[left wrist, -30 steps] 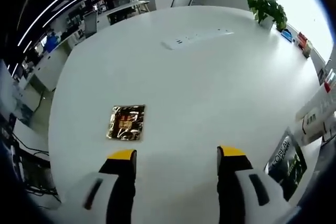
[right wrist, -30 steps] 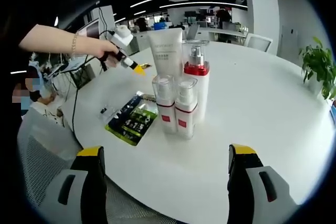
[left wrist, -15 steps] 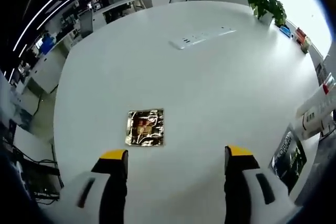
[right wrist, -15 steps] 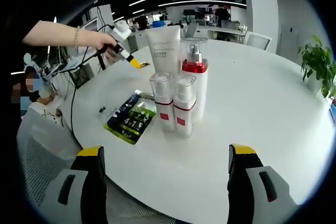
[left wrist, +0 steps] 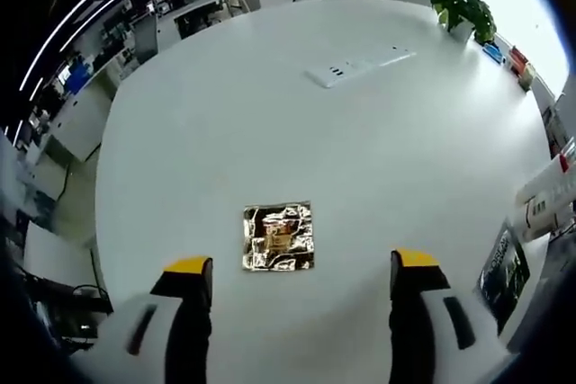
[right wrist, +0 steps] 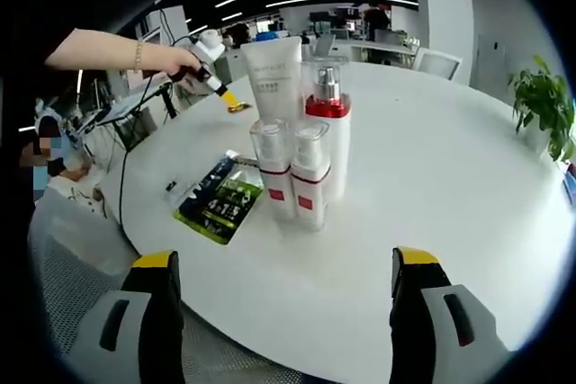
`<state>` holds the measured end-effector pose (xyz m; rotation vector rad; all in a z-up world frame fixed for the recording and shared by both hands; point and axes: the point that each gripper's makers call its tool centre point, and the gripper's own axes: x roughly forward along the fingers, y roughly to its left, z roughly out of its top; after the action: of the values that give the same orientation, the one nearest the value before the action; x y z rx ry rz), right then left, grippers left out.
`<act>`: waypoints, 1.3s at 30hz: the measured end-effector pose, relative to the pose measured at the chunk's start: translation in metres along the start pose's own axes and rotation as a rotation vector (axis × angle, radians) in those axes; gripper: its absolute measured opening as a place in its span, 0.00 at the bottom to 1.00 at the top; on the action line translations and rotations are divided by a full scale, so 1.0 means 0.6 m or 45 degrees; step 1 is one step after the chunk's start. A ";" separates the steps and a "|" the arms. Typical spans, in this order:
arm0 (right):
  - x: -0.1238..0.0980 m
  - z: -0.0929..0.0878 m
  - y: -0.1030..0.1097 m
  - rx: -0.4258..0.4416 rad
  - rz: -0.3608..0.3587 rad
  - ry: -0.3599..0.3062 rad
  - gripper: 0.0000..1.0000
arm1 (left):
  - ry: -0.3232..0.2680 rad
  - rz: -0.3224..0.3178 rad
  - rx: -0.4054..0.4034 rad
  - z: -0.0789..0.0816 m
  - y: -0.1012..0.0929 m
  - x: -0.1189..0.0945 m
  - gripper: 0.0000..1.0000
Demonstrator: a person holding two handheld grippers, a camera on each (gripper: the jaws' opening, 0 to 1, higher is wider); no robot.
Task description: Arrange the skincare products in the storage area until every visible bottle or jar stands upright without overlapping.
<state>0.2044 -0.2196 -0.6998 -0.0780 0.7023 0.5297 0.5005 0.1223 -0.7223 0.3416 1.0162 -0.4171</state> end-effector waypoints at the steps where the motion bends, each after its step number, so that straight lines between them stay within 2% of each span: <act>1: 0.000 -0.001 -0.001 0.003 -0.002 0.002 0.97 | 0.002 -0.001 0.002 0.001 0.002 0.002 0.85; 6: 0.004 -0.008 0.005 -0.022 0.009 0.037 0.97 | 0.026 -0.014 0.022 -0.002 0.014 0.017 0.83; 11: 0.004 -0.010 -0.002 0.010 -0.004 0.034 0.97 | 0.045 -0.028 0.040 0.000 0.036 0.049 0.80; 13: 0.005 -0.012 -0.002 0.008 -0.006 0.039 0.97 | 0.062 -0.042 0.041 -0.002 0.036 0.051 0.79; 17: 0.007 -0.016 -0.004 0.005 -0.016 0.052 0.97 | 0.087 -0.034 0.047 -0.003 0.052 0.066 0.73; 19: 0.007 -0.017 -0.005 0.013 -0.017 0.057 0.97 | 0.091 -0.025 0.040 -0.007 0.052 0.064 0.70; 25: 0.007 -0.020 -0.007 0.018 -0.020 0.067 0.97 | 0.111 -0.037 0.039 -0.009 0.054 0.078 0.69; 31: 0.008 -0.022 -0.008 0.024 -0.023 0.077 0.97 | 0.104 -0.025 0.028 -0.001 0.068 0.101 0.65; 35: 0.008 -0.024 -0.008 0.025 -0.023 0.082 0.97 | 0.100 -0.040 0.015 0.000 0.067 0.102 0.66; 37: 0.008 -0.024 -0.008 0.026 -0.023 0.082 0.97 | 0.102 -0.089 -0.009 -0.003 0.055 0.100 0.62; 39: 0.009 -0.025 -0.008 0.029 -0.022 0.083 0.97 | 0.094 -0.067 -0.001 0.000 0.059 0.099 0.61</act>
<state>0.2014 -0.2251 -0.7149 -0.0805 0.7706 0.5043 0.5451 0.1426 -0.7713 0.3319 1.0992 -0.4544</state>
